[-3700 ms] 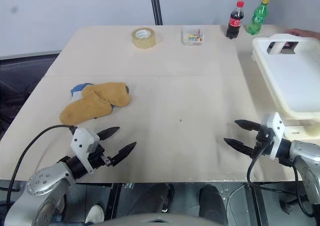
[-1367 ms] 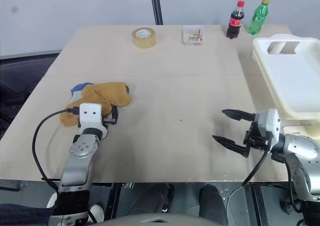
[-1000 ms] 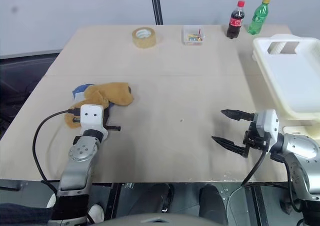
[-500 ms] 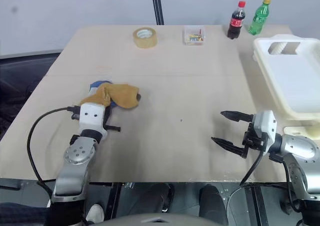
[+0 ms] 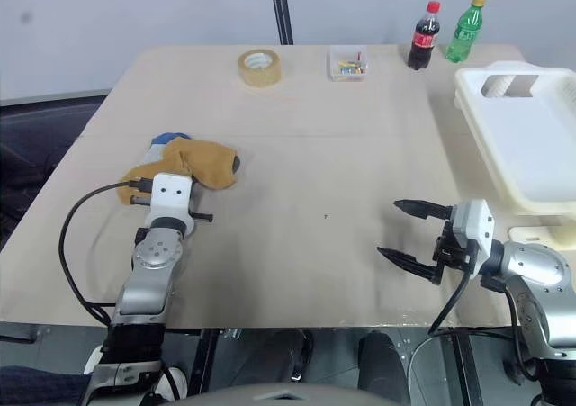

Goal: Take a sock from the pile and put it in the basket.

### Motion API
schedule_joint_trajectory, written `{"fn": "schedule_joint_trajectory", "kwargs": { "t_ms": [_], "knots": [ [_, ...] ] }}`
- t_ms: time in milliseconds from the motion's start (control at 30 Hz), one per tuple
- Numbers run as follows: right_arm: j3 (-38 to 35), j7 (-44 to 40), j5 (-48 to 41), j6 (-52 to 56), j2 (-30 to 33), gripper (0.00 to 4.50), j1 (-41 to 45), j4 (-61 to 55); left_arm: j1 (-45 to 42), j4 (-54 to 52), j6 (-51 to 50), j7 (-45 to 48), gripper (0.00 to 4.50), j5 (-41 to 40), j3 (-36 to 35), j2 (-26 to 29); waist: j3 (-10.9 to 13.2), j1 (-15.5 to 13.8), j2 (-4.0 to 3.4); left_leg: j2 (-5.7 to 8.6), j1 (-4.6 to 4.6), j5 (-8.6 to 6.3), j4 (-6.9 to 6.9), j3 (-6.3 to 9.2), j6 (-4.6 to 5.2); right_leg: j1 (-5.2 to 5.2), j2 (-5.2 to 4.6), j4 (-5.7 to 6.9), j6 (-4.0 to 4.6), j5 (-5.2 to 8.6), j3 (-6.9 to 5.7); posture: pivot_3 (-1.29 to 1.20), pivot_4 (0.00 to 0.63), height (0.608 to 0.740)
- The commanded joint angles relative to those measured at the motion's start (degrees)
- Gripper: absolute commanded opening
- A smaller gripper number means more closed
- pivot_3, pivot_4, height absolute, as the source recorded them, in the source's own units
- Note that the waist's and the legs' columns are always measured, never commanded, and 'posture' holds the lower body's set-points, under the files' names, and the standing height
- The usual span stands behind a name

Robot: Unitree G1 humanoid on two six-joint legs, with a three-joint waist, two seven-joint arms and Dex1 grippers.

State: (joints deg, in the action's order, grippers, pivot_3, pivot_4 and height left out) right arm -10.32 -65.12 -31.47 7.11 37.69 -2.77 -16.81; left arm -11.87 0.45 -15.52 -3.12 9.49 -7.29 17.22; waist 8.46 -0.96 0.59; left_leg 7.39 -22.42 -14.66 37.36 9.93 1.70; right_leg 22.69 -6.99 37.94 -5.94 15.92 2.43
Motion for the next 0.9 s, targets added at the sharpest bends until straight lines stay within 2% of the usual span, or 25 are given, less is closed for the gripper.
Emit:
{"fn": "schedule_joint_trajectory", "kwargs": {
  "t_ms": [33,300,533,600,667,767,900],
  "knots": [
    [0.0,0.7,-0.1,-1.4,-0.5,4.50,-0.1,-1.3,-3.9,4.6,2.1,-4.0,0.06,1.0,-1.0,-0.7,0.0,0.0,0.01,0.00,0.00,0.00,0.01,0.00,0.00,0.00,0.00,0.01,0.00,0.00,0.00,0.00,0.150,0.740],
    [1.6,1.3,0.5,-1.4,-0.9,4.50,0.2,-0.8,-12.8,14.3,4.4,-3.7,0.06,0.3,0.8,-1.2,0.0,0.1,0.03,0.03,-0.03,0.00,0.07,0.00,0.00,0.01,-0.02,0.02,-0.01,-0.01,0.00,0.00,0.150,0.740],
    [1.9,1.8,0.1,0.4,-0.2,4.50,-1.1,-2.0,-8.5,5.0,-2.8,6.7,0.06,-3.5,2.1,0.4,0.0,0.3,0.02,0.03,-0.04,0.00,0.07,-0.01,0.00,0.05,-0.01,0.03,-0.01,-0.01,0.04,0.00,0.150,0.740],
    [2.1,1.7,0.3,0.2,-0.1,4.50,-1.3,-1.9,-7.9,3.4,-3.5,6.3,0.76,-3.3,1.9,0.2,0.0,0.2,0.02,0.03,-0.04,0.00,0.07,-0.01,0.00,0.04,-0.02,0.02,-0.01,-0.01,0.04,0.00,0.150,0.740],
    [2.4,1.7,0.5,0.2,-0.1,4.50,-1.1,-1.8,-7.7,3.1,-3.4,5.0,1.22,-3.3,1.1,-0.4,0.0,0.1,0.02,0.03,-0.03,0.00,0.08,0.01,0.00,0.03,-0.01,0.03,-0.01,-0.01,0.03,0.00,0.150,0.740],
    [2.4,1.6,0.5,0.3,0.1,4.50,-0.5,-1.4,-7.4,1.8,-5.0,5.6,2.65,-4.0,1.1,-0.9,0.0,0.1,0.02,0.03,-0.04,0.00,0.08,0.01,0.00,0.02,-0.01,0.04,-0.01,-0.01,0.02,0.00,0.150,0.740],
    [2.5,1.3,1.0,-0.2,0.4,4.50,-0.6,-1.0,-5.9,-2.5,-5.9,7.1,2.65,-4.7,2.0,-1.1,0.0,0.2,0.02,0.03,-0.04,0.00,0.08,0.00,0.00,0.03,-0.01,0.03,-0.01,-0.01,0.03,0.00,0.150,0.740]
  ]
}}
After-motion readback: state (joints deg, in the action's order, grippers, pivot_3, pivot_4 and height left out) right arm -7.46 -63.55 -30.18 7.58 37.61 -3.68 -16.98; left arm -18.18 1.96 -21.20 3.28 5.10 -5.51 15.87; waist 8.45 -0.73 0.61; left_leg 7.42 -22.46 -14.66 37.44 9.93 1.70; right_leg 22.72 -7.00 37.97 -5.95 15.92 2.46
